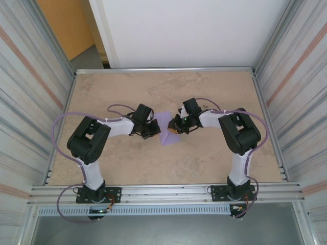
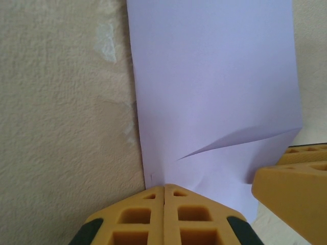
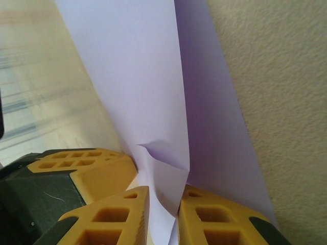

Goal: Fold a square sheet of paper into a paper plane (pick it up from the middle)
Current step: Turn over the paper at the center of the table.

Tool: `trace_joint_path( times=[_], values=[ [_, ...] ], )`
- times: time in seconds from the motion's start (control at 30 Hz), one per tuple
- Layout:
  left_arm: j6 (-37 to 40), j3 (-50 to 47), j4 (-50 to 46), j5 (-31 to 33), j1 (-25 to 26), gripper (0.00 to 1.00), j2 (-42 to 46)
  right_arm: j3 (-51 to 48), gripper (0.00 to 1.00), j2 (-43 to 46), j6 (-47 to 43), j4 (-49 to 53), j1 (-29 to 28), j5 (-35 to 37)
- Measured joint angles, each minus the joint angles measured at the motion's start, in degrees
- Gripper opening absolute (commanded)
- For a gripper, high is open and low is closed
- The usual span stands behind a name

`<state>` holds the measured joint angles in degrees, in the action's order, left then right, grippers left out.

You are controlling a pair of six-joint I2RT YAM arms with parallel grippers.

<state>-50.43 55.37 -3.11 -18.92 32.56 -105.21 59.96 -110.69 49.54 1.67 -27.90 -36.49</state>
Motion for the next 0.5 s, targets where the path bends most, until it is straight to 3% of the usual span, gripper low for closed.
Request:
trace_joint_path(
  times=[0.2, 0.5],
  values=[
    [0.02, -0.02, -0.04, 0.11, 0.00, 0.08, 0.20, 0.00, 0.17, -0.55, -0.07, -0.37, -1.73, 0.04],
    [0.20, -1.79, -1.49, 0.57, -0.17, 0.13, 3.23, 0.04, 0.03, -1.05, -0.48, -0.37, -3.13, 0.28]
  ],
)
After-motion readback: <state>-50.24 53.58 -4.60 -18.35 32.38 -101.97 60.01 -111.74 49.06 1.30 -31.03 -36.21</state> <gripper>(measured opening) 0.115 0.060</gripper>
